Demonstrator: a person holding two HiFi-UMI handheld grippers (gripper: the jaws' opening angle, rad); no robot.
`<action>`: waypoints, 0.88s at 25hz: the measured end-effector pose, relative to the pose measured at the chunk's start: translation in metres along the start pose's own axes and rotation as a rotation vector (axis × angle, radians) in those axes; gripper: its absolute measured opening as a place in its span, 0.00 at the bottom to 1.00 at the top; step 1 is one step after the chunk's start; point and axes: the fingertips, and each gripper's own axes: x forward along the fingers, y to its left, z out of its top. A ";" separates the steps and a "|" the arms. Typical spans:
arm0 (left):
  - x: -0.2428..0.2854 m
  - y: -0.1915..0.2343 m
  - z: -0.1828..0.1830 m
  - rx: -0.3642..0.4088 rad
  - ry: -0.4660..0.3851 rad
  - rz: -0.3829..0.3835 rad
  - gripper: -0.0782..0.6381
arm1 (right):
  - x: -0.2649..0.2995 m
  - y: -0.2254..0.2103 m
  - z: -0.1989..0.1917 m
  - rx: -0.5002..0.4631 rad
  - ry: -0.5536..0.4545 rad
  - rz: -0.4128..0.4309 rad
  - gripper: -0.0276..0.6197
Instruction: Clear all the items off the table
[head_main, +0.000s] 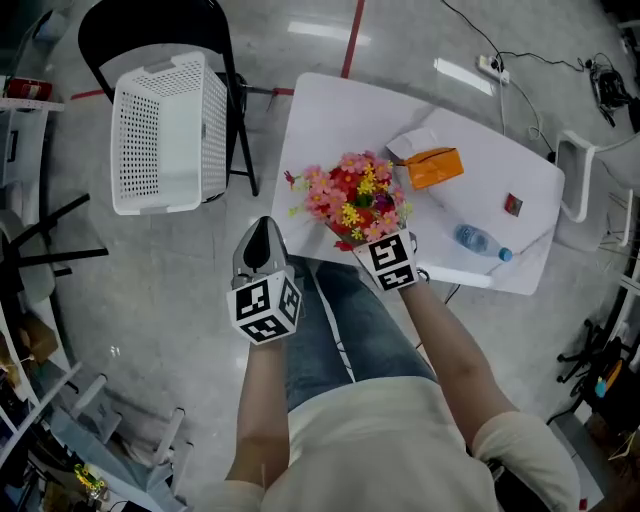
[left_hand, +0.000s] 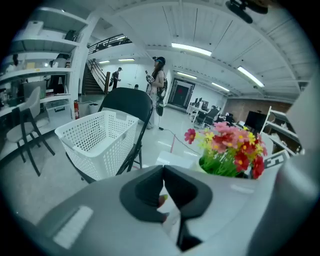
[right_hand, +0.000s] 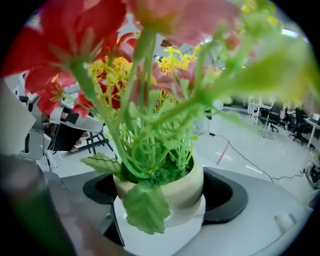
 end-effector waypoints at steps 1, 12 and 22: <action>-0.005 -0.001 0.004 0.001 0.001 -0.001 0.12 | -0.006 0.001 0.004 0.003 0.001 -0.003 0.82; -0.045 -0.013 0.047 0.020 -0.026 0.004 0.12 | -0.055 0.014 0.058 -0.021 -0.024 -0.002 0.82; -0.065 -0.022 0.074 0.020 -0.048 -0.001 0.12 | -0.089 0.023 0.104 -0.065 -0.059 0.018 0.82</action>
